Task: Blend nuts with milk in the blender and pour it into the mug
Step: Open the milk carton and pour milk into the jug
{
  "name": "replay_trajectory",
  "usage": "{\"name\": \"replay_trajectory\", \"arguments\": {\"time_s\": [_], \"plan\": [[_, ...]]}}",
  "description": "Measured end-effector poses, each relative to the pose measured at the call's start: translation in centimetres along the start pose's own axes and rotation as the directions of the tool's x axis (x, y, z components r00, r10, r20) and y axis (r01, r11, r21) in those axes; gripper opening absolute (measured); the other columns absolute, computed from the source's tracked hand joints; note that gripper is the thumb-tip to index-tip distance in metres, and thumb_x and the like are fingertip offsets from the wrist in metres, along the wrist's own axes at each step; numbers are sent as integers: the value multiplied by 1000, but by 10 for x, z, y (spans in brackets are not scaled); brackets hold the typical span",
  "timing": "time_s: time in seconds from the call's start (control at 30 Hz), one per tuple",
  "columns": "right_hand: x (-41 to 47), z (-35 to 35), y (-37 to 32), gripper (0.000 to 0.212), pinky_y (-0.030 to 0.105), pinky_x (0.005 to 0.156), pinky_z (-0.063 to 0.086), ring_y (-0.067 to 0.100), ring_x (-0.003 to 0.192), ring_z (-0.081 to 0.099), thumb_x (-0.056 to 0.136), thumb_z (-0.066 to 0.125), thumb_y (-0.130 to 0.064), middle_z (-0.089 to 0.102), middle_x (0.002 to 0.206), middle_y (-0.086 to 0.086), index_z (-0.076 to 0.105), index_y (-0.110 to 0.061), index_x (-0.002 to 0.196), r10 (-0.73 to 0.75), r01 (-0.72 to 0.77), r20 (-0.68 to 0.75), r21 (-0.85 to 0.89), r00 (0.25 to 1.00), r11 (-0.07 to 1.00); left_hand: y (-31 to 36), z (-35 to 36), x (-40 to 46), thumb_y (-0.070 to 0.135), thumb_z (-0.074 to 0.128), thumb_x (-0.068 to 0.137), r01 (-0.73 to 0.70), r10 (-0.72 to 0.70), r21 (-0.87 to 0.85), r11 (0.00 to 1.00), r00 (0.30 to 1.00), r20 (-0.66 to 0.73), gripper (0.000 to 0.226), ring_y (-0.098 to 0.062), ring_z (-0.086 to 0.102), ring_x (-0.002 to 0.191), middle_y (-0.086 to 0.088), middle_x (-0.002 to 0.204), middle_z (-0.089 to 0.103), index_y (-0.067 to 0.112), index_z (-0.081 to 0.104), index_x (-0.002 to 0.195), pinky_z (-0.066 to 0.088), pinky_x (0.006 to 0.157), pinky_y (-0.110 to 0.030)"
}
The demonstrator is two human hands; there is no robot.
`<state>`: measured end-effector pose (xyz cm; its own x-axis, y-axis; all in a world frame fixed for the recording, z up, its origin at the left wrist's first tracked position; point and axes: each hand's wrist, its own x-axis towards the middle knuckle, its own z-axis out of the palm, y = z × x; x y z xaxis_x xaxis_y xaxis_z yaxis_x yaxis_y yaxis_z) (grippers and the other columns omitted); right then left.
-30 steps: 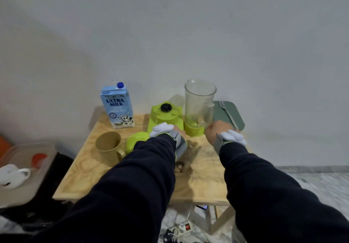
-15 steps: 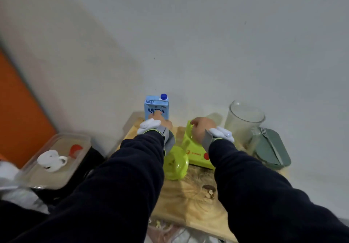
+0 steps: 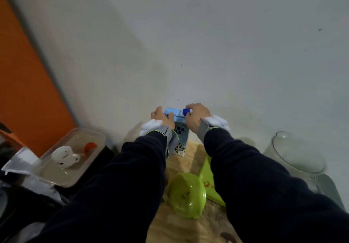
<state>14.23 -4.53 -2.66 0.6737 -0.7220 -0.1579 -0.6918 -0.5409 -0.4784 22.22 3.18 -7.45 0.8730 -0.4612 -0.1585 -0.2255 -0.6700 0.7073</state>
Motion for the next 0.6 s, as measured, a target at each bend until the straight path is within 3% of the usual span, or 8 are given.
{"name": "replay_trajectory", "arguments": {"time_s": [0.1,0.27,0.3,0.4,0.5,0.6], "plan": [[13,9,-5,44,29,105,39,27,130,49,95,42,-13,49,144,8,47,-17,138,25,-25,-2,48,1000,999,-4,2,14,39,42,96,-39,36,23,999,989,141,47,-31,57,115,-13,133,55,14,38,135,45,100,-40],[23,19,-5,35,25,85,49,23,106,63,96,39,-15,64,125,7,54,-20,127,111,-45,-179,339,977,940,-9,13,11,28,45,97,-98,105,-103,990,992,71,43,-33,54,115,-17,128,54,10,40,136,43,96,-37],[24,19,-3,32,26,81,49,24,100,63,96,42,-19,65,120,8,53,-19,126,127,-58,-207,311,970,949,-11,16,10,29,46,97,-111,118,-117,987,991,55,43,-33,53,115,-17,128,53,11,40,136,42,96,-36],[28,16,-3,39,30,78,49,27,92,61,90,53,-41,66,111,11,60,-12,116,145,-155,-183,-45,972,987,-15,17,14,31,46,97,-111,120,-130,985,990,69,46,-33,51,115,-16,129,50,11,39,137,41,96,-37],[32,13,-10,31,26,69,44,25,76,55,89,59,-34,69,106,11,69,-8,102,174,-184,-90,-126,981,975,-17,17,15,35,44,97,-121,135,-139,983,986,96,49,-34,50,116,-16,132,48,12,36,140,40,100,-41],[34,9,-16,28,25,78,47,25,95,62,91,57,-28,67,116,6,68,-12,111,158,-162,-35,-210,987,964,-20,17,17,38,44,96,-131,146,-138,982,984,105,52,-35,51,115,-17,132,47,11,35,140,42,99,-42]]}}
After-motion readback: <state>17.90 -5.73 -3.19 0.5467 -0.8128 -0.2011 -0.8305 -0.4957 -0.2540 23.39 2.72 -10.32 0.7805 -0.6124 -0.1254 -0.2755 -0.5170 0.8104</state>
